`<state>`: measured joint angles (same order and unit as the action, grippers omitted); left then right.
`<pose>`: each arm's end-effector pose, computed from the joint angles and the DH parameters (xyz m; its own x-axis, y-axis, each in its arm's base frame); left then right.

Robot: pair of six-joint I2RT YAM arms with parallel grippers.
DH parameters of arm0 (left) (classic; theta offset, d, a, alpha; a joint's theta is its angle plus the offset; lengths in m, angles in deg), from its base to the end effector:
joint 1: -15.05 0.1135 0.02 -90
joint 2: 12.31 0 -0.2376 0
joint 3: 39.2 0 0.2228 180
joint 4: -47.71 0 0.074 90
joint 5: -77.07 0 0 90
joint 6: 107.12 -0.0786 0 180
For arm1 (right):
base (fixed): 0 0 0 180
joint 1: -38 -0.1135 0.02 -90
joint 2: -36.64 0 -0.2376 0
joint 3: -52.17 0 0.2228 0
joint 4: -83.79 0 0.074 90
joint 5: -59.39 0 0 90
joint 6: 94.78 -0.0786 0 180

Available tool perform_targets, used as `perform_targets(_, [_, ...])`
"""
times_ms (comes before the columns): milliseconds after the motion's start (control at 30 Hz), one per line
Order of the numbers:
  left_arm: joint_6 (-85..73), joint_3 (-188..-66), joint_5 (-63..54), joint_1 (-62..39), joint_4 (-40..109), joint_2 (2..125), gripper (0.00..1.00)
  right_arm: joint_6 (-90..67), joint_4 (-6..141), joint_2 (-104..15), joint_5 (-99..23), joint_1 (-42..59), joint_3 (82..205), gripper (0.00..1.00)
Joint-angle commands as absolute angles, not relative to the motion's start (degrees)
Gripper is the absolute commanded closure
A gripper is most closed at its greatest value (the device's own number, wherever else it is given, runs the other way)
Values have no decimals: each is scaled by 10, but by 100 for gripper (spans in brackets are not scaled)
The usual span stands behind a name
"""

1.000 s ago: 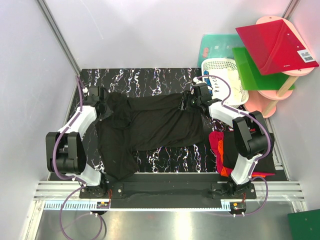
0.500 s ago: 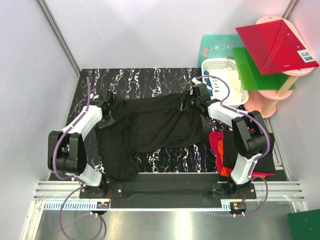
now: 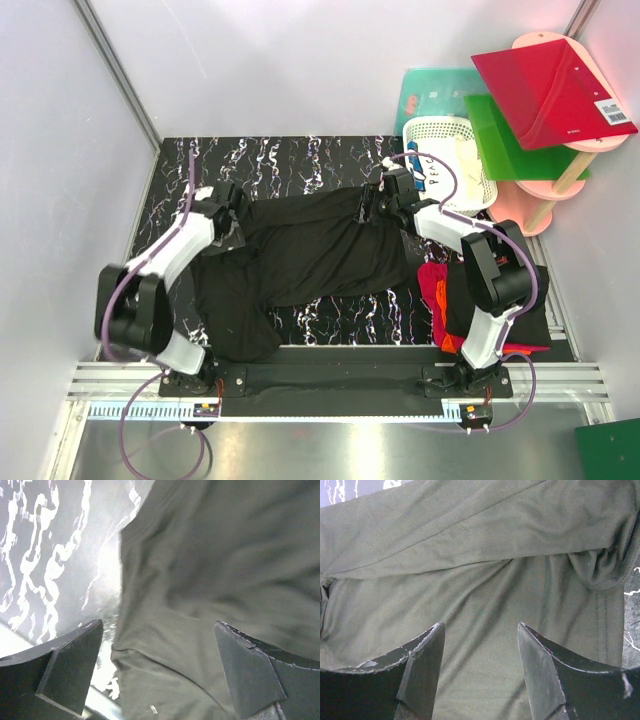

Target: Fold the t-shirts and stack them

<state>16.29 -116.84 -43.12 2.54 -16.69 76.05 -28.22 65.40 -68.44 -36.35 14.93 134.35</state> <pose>0.2707 -0.0196 0.1724 -0.8213 -0.3053 -0.4820 -0.4685 0.8430 0.2643 0.3662 0.1645 0.1558 -0.7396 0.1152 -0.6631 -0.1797 0.9157 0.3594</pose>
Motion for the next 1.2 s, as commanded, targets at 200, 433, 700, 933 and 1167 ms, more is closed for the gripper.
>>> perform_targets(200, [123,-1204,-431,-5,-25,748,100,-280,676,-705,-353,141,1368,65])
perform_targets(433, [78,-1447,-395,8,-131,978,100,-235,596,-748,-290,141,1467,100])
perform_targets(700, [82,-1611,-339,43,-235,1138,100,-215,445,-850,-243,140,1638,100])
perform_targets(933, [71,-1605,-340,60,-265,1144,100,-227,347,-920,-240,141,1703,100])
perform_targets(1167, [61,-1641,-330,73,-295,1206,100,-233,255,-1016,-231,142,1833,100])
